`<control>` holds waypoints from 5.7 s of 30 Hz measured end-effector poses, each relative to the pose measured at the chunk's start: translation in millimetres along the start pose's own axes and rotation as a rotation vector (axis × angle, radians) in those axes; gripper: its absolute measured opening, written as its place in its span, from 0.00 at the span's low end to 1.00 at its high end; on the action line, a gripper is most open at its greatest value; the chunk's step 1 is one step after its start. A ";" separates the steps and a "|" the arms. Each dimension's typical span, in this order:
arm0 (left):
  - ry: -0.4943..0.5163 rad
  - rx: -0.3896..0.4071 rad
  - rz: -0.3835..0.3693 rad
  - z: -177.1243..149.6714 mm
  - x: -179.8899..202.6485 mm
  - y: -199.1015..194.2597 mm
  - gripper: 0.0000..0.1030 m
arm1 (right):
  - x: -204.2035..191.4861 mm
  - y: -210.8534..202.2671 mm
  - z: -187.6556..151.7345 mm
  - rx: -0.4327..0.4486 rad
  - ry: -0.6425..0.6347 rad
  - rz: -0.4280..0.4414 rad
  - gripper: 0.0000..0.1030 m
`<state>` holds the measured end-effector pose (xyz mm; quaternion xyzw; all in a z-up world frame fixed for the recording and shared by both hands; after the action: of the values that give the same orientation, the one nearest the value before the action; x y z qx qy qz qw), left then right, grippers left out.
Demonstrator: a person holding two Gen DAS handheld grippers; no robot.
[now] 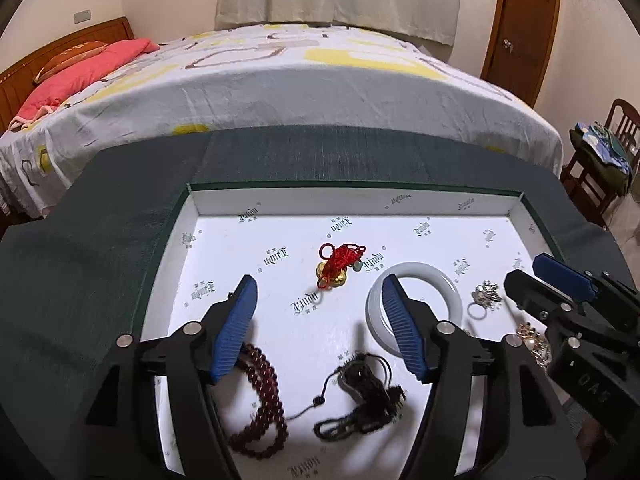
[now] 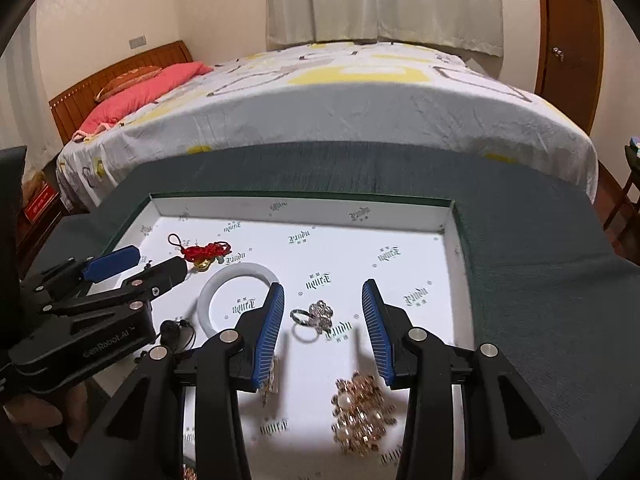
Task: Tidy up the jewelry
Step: 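Withdraw both open tools from the box back over the jewelry, then grasp the gold chain necklace with the left tool while the right tool grasps the pearl flower brooch, then carry necklace and pearl brooch into the green box while both tools open to release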
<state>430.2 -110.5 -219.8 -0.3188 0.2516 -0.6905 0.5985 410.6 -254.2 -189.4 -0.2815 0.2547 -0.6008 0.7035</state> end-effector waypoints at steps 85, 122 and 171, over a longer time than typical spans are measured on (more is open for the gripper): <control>0.123 -0.084 -0.121 -137.8 71.4 -62.6 0.13 | 48.7 -100.2 -149.7 -0.064 0.146 -0.066 0.22; 0.092 0.055 -0.126 -101.7 40.8 -133.3 0.09 | 20.2 -126.0 -121.2 0.007 0.099 -0.038 0.22; 0.038 0.075 0.023 47.8 -17.6 1.3 0.09 | 34.7 24.7 39.1 -0.002 0.023 -0.038 0.22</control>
<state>468.0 -91.7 -191.1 -0.2801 0.2406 -0.6983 0.6132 460.3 -282.0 -179.6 -0.2799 0.2579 -0.6171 0.6887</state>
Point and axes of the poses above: each gripper's, at about its wrist camera, not at the fingertips, and y roughly the way its jaws point, x to its right, z to its top, the point moved 10 cm from there along y, roughly the way its jaws point, and after that the axes turned 7 degrees about -y, right-handed, at the moved point
